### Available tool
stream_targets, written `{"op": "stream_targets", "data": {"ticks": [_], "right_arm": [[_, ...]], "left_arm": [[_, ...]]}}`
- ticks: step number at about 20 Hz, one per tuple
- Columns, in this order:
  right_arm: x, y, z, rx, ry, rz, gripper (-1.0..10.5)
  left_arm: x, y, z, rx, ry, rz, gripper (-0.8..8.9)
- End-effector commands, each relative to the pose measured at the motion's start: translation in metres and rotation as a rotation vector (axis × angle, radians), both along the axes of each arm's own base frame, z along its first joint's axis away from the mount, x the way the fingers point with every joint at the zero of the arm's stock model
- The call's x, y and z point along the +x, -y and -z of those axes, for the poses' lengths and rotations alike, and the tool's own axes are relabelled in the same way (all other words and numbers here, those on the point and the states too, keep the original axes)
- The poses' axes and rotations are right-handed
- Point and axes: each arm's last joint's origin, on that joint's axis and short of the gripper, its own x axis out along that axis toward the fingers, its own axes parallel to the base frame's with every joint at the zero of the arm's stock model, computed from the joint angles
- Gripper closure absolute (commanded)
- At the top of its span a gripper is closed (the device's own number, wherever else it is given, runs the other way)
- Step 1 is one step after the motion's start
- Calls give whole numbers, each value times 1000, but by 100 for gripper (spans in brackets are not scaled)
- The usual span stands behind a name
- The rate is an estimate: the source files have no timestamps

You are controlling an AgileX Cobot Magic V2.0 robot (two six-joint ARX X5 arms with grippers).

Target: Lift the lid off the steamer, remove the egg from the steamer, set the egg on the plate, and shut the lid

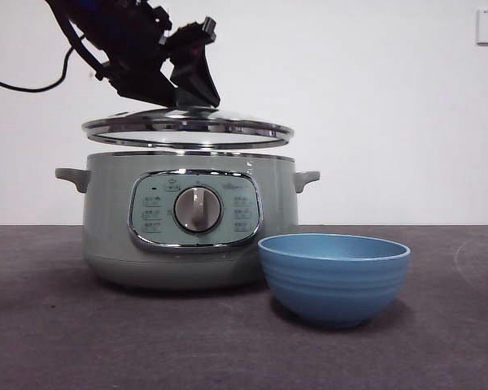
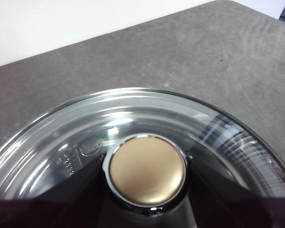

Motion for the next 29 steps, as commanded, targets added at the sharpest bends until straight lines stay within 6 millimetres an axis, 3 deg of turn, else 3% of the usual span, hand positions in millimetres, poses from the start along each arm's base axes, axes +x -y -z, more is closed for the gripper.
{"op": "stream_targets", "data": {"ticks": [1, 5, 19, 20, 23, 29], "right_arm": [[0, 0, 2, 9, -10, 7, 438], [0, 0, 3, 1, -19, 7, 438], [0, 0, 3, -2, -22, 6, 439], [0, 0, 3, -2, -22, 7, 439], [0, 0, 3, -3, -22, 6, 439], [0, 0, 3, -3, -22, 6, 439]], "left_arm": [[5, 4, -3, -20, 59, 8, 822], [11, 7, 9, -5, 31, 7, 822], [9, 4, 20, 54, -65, -17, 799], [8, 4, 21, 58, -72, -17, 719], [8, 4, 21, 58, -74, -16, 313], [4, 1, 11, 43, -44, -19, 301]]}}
